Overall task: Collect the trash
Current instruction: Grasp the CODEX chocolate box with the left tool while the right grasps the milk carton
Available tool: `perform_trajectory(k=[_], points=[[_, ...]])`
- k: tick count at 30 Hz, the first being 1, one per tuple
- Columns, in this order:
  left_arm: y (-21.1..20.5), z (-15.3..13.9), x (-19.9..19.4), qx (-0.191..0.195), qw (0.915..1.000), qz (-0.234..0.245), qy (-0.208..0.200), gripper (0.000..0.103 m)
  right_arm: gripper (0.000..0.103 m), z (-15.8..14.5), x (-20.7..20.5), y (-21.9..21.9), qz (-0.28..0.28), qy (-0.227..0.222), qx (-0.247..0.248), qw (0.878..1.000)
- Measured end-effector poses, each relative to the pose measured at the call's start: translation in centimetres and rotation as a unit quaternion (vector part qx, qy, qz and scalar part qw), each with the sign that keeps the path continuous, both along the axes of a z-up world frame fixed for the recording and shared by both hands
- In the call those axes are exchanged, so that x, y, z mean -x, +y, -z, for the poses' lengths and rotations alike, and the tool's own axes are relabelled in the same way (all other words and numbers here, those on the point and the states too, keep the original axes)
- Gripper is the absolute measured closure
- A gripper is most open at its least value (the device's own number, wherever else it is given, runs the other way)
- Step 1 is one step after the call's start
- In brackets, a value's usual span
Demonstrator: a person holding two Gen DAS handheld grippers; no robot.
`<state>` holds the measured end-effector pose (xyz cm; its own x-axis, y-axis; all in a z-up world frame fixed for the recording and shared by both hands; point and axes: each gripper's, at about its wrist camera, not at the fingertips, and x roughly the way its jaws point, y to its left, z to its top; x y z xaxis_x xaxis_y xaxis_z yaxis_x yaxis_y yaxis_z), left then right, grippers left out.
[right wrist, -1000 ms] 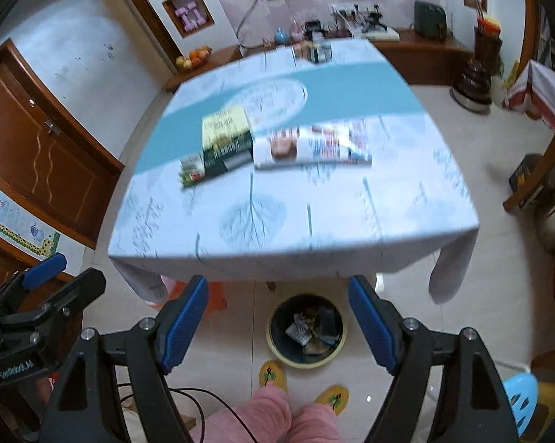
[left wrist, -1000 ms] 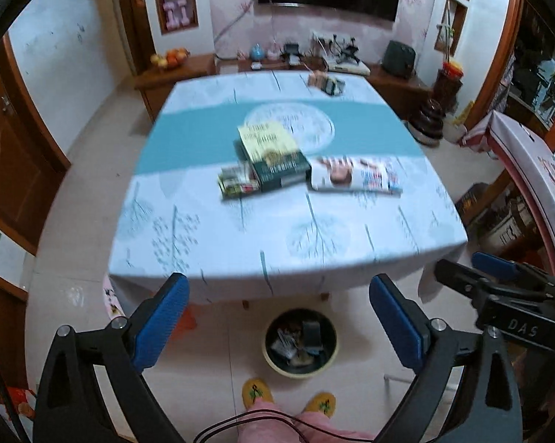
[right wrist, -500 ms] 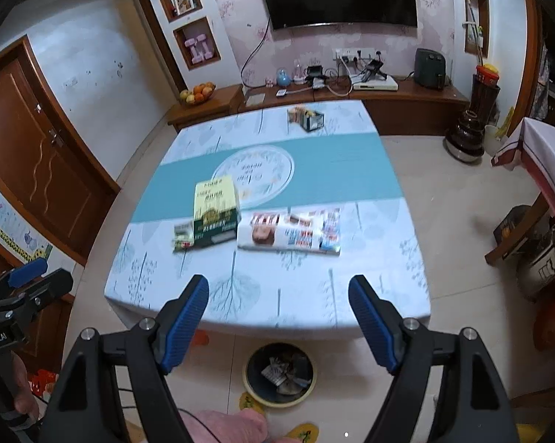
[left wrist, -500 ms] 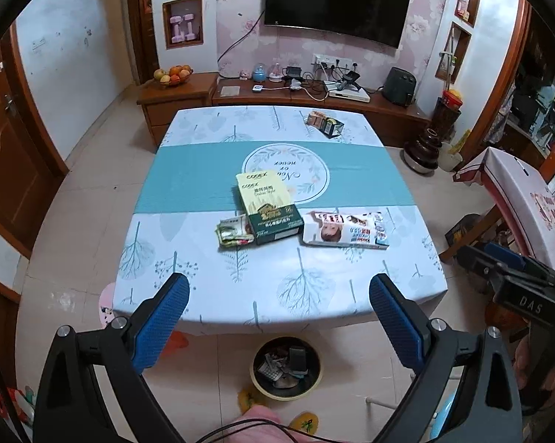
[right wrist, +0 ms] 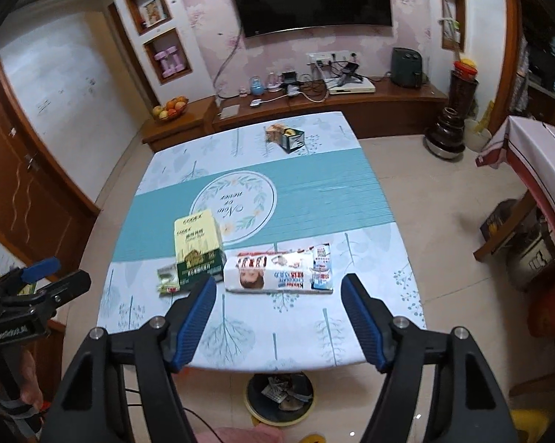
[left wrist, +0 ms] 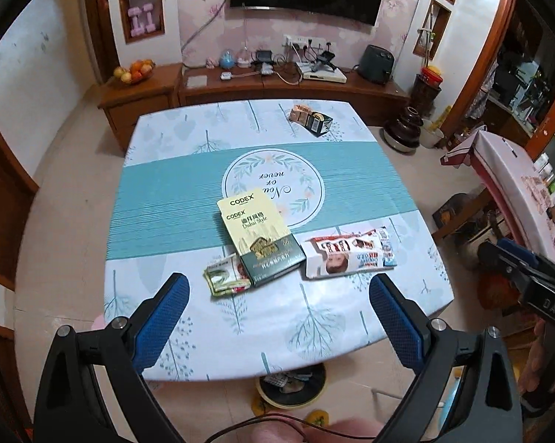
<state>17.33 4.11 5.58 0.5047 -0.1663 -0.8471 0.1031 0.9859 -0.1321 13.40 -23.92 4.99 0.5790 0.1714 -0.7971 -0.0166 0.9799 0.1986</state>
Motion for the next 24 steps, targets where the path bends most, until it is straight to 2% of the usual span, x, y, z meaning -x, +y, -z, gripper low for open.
perform_trajectory(k=[6,10,13,16,24], points=[[2.7,0.8,-4.0,0.041,0.9988,-0.019,0.018,0.006,0.033,-0.8,-2.1,0.6,0.026,-0.004,-0.004,1.000],[3.2,1.7,-6.0,0.042,0.9982,-0.036,0.023,0.006,0.033,-1.3,-4.1,0.5,0.015,0.002,0.002,1.000],[3.3,3.3,-7.7,0.049,0.9959,-0.058,0.048,0.006,0.033,-1.5,-6.0,0.2,0.002,0.003,0.013,1.000],[3.0,5.0,-9.6,0.058,0.9923,-0.081,0.074,0.006,0.033,-1.5,-9.0,-0.6,-0.018,0.004,0.017,1.000],[1.3,7.5,-15.4,0.035,0.9798,-0.166,0.105,0.006,0.033,0.3,-21.4,-3.3,-0.096,0.023,0.016,0.995]])
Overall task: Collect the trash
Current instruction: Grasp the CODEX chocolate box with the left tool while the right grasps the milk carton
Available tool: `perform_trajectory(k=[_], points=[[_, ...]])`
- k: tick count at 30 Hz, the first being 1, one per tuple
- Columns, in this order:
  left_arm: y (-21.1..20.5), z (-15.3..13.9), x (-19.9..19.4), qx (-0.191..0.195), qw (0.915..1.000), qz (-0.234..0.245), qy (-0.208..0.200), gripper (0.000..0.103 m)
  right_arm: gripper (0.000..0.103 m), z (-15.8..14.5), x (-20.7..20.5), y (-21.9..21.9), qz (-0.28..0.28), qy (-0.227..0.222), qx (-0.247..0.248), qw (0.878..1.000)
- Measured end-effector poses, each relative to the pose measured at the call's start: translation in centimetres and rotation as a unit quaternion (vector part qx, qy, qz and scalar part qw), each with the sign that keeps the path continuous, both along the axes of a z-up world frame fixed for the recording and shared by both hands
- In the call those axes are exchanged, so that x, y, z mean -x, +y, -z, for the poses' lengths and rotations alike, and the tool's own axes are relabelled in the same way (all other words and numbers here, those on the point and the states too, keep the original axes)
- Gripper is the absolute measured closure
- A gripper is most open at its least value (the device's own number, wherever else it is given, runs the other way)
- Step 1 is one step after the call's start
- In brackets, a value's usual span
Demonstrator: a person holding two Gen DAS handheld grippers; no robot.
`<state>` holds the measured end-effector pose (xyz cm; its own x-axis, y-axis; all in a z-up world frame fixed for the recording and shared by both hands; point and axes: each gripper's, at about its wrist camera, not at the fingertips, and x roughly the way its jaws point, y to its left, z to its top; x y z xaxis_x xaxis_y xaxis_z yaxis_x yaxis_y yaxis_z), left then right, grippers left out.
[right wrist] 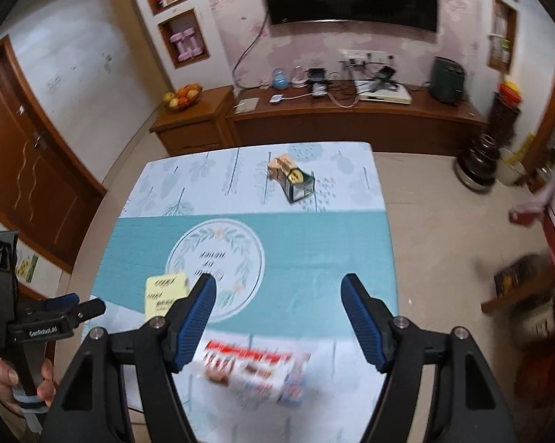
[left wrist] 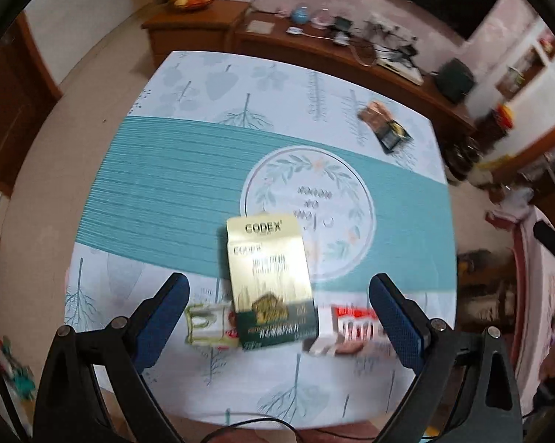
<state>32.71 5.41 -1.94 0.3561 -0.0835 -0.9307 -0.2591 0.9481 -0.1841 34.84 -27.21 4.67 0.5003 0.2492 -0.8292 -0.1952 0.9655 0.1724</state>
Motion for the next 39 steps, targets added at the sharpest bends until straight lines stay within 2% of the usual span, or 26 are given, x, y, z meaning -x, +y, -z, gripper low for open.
perform_trajectory(k=[6,9,11,17,24,27,37,38,39], points=[[-0.9,3.5,-4.1,-0.029,0.9968,-0.065,0.037,0.006,0.033,4.5,-11.2,-1.7,-0.046,0.041,-0.017,0.998],[-1.2,5.3,-5.8,-0.030,0.9930,-0.099,0.057,0.006,0.033,7.5,-15.8,-1.4,-0.066,0.057,-0.008,0.996],[-1.5,5.8,-7.0,-0.030,0.9915,-0.114,0.055,0.006,0.033,9.3,-18.0,-0.8,-0.082,0.062,0.002,0.995],[-2.2,6.1,-12.9,-0.075,0.9885,-0.130,0.018,0.006,0.033,12.7,-21.4,0.7,-0.113,0.070,-0.002,0.991],[-2.8,7.8,-17.9,-0.103,0.9858,-0.133,0.006,0.006,0.032,15.6,-25.1,2.1,-0.120,0.074,-0.011,0.990],[-3.0,8.5,-18.5,-0.111,0.9849,-0.133,0.006,0.006,0.032,16.5,-26.3,2.8,-0.123,0.074,-0.015,0.989],[-1.4,10.2,-17.3,-0.112,0.9813,-0.155,0.021,0.006,0.033,20.1,-29.3,6.1,-0.139,0.086,0.028,0.986],[-1.2,10.3,-17.1,-0.112,0.9809,-0.158,0.021,0.006,0.034,20.4,-29.3,6.2,-0.141,0.088,0.030,0.986],[-0.9,10.3,-16.8,-0.111,0.9805,-0.161,0.020,0.006,0.046,20.6,-29.2,6.4,-0.145,0.088,0.036,0.985]])
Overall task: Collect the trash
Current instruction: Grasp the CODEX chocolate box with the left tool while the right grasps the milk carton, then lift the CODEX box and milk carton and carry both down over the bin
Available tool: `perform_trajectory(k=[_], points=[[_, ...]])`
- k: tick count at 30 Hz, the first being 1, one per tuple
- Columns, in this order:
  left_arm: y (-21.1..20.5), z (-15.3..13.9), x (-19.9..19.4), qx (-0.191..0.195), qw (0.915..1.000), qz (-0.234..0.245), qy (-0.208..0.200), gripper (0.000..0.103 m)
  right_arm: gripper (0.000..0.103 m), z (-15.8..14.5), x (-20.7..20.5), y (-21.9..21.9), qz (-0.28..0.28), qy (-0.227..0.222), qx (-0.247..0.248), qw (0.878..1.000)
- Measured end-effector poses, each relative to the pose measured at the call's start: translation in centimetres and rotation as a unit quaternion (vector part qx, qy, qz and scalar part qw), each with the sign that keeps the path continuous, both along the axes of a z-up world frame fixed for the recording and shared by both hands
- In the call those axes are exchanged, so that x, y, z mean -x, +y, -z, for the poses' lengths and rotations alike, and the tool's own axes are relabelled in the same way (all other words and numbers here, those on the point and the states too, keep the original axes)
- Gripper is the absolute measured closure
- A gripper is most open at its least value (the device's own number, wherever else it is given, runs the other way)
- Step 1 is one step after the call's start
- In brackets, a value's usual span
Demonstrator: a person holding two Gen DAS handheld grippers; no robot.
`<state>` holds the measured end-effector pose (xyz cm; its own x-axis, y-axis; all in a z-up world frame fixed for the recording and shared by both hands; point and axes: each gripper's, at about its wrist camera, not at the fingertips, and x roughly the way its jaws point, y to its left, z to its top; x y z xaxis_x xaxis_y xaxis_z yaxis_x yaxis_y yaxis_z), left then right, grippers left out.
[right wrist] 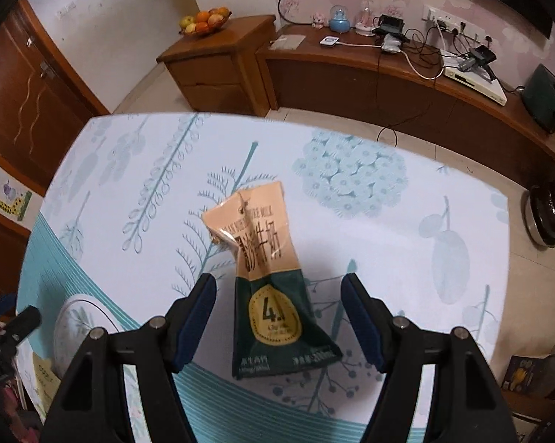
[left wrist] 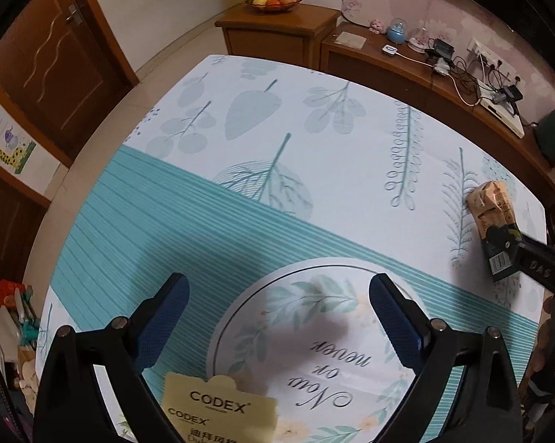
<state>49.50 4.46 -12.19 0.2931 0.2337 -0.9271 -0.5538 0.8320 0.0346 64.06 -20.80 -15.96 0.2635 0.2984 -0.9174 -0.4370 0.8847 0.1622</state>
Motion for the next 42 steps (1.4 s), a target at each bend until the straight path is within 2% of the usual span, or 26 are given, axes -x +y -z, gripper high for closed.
perform_trajectory(k=[1,2,7,12,22,27,35,42], points=[[0.2,0.0,0.2,0.000,1.0000,-0.002,0.000,0.006,0.056,0.4,0.2,0.3,-0.008,0.004,0.009,1.000],[0.4,-0.1,0.5,0.001,1.0000,-0.005,-0.001,0.006,0.057,0.7,0.3,0.5,-0.014,0.012,0.013,1.000],[0.9,-0.4,2.0,0.005,0.9999,-0.010,0.001,0.006,0.058,0.6,2.3,1.4,-0.040,-0.009,0.030,0.999],[0.8,-0.9,3.4,0.007,0.9999,-0.010,0.003,0.006,0.059,0.3,4.6,1.6,-0.046,0.006,0.027,0.999],[0.4,-1.5,7.6,0.032,0.9994,-0.007,0.008,0.006,0.060,-1.4,11.8,2.8,-0.068,0.042,-0.019,0.997],[-0.2,0.1,9.8,0.067,0.9972,-0.005,0.032,0.006,0.060,-1.8,14.9,3.6,-0.078,0.052,-0.041,0.995],[-1.6,2.2,12.7,0.082,0.9944,0.005,0.067,0.005,0.060,-1.9,17.9,4.1,-0.082,0.074,-0.061,0.992],[-2.5,4.0,13.4,0.091,0.9919,0.020,0.086,0.005,0.060,-1.5,20.0,4.0,-0.079,0.095,-0.073,0.990]])
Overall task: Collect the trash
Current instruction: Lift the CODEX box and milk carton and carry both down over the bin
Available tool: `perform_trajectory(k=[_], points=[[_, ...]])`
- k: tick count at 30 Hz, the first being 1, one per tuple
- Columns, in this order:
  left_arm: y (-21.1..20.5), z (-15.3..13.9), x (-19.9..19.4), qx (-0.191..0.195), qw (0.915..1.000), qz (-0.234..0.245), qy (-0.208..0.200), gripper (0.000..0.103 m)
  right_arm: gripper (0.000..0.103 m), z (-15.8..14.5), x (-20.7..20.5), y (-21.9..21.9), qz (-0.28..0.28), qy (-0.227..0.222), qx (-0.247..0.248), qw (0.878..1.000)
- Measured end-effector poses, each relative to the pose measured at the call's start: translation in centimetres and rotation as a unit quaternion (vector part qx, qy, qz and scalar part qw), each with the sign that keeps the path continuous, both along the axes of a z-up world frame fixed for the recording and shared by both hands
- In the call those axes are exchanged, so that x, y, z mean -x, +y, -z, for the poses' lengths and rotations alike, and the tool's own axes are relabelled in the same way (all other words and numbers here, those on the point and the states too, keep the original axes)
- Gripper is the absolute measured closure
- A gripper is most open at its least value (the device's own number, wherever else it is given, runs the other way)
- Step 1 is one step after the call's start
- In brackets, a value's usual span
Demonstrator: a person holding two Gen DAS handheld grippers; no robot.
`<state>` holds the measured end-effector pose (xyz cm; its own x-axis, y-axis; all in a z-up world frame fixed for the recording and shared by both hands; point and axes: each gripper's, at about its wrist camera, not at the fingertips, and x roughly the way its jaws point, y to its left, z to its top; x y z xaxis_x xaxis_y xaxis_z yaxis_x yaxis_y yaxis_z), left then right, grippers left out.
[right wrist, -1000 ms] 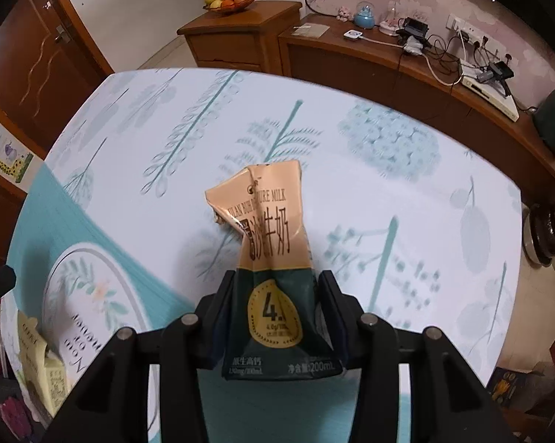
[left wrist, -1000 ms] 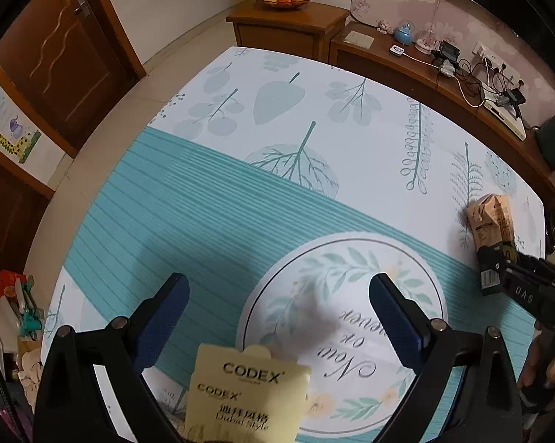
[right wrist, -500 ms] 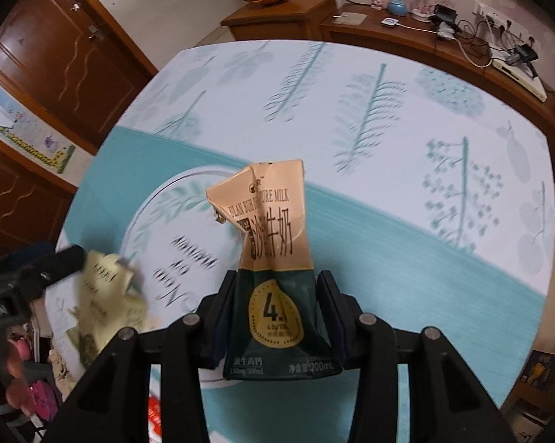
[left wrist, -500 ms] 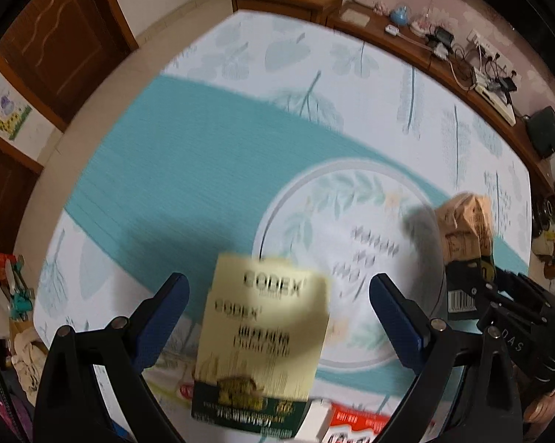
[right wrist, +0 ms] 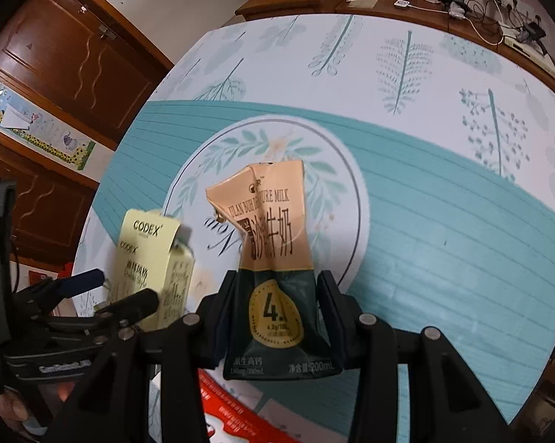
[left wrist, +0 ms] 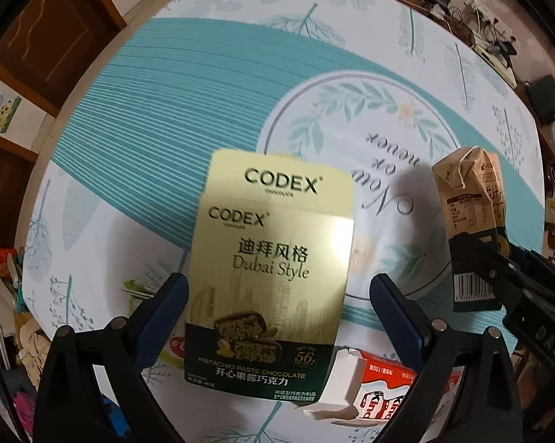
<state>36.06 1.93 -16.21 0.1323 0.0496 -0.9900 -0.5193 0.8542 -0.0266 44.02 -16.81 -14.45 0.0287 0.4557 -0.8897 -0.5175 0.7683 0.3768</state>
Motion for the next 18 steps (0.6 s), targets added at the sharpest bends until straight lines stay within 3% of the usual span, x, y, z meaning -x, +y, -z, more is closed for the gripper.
perform_trajectory(k=[15,18], points=[[-1.2,1.2,-1.5,-0.055,0.9975,0.041,0.016,0.006,0.060,0.3,2.4,-0.8,0.017,0.022,-0.006,1.000],[-0.6,1.6,-1.7,-0.043,0.9982,0.036,0.020,0.005,0.060,0.0,2.7,-1.1,0.024,0.019,-0.005,1.000]])
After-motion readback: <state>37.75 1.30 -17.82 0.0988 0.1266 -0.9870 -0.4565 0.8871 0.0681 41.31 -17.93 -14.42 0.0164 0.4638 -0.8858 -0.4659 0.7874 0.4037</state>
